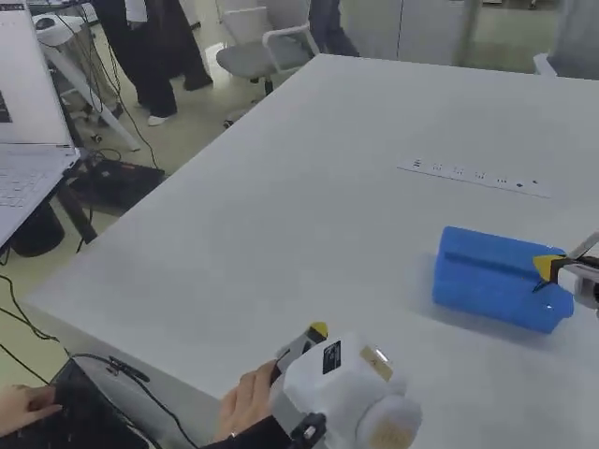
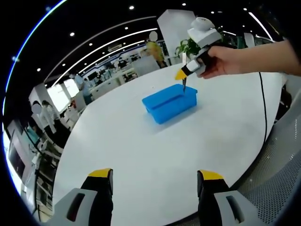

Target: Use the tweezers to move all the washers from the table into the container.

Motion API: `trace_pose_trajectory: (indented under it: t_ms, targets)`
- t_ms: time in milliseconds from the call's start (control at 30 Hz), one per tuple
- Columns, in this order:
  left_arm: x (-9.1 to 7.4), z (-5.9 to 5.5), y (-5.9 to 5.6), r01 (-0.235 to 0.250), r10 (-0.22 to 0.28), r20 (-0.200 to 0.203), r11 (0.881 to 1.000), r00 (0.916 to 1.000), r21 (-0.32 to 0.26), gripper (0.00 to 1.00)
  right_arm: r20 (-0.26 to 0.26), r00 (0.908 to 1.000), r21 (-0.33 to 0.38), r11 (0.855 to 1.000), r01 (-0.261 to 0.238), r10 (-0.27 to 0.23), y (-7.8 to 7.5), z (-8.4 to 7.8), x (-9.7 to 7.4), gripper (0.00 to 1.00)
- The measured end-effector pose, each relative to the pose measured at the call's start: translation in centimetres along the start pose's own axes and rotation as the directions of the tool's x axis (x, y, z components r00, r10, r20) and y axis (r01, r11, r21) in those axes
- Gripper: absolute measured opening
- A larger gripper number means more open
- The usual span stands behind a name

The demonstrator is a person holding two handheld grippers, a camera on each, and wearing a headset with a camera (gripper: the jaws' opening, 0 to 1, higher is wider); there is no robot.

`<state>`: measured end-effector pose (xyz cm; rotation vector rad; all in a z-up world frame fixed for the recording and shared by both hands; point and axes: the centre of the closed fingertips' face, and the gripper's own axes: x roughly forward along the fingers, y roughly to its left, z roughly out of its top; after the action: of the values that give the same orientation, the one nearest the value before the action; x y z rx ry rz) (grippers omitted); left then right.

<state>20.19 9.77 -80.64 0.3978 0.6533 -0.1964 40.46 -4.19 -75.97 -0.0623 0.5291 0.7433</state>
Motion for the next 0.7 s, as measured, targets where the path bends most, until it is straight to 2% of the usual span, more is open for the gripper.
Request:
trace_pose_trajectory:
  t_ms: [167, 267, 400, 533, 600, 667, 700]
  targets:
    - [0.0, 0.1, 0.2, -0.012, 0.012, 0.008, 1.0, 0.9999, -0.004, 0.73, 0.035, 0.999, 0.04, 0.999, -0.03, 0.028, 0.7, 1.2, -1.3, 0.02]
    - [0.0, 0.2, 0.4, -0.017, 0.018, 0.015, 1.0, 0.9997, -0.006, 0.73, 0.048, 0.9968, 0.071, 0.995, -0.067, 0.063, 1.4, 1.7, -2.2, 0.02]
    - [-0.1, 0.4, 0.6, -0.028, 0.028, 0.027, 1.0, 0.9992, -0.014, 0.73, 0.053, 0.9946, 0.064, 0.994, -0.093, 0.089, 2.0, 2.2, -3.2, 0.02]
    - [-0.2, 0.6, 0.8, -0.036, 0.037, 0.041, 0.999, 0.9985, -0.018, 0.73, -0.02, 0.9897, -0.025, 0.99, -0.142, 0.142, 3.1, 1.6, -3.8, 0.02]
    - [-0.2, 0.7, 0.8, -0.041, 0.041, 0.044, 0.999, 0.9982, -0.017, 0.73, -0.097, 0.9807, -0.098, 0.979, -0.179, 0.17, 3.9, 0.7, -4.0, 0.02]
    - [-0.2, 0.7, 0.8, -0.041, 0.042, 0.048, 0.999, 0.998, -0.019, 0.73, -0.184, 0.966, -0.188, 0.958, -0.216, 0.182, 4.6, -0.4, -4.1, 0.02]
    - [-0.2, 0.8, 0.9, -0.045, 0.046, 0.052, 0.999, 0.9976, -0.019, 0.73, -0.228, 0.9585, -0.25, 0.941, -0.228, 0.171, 4.8, -1.0, -4.1, 0.02]
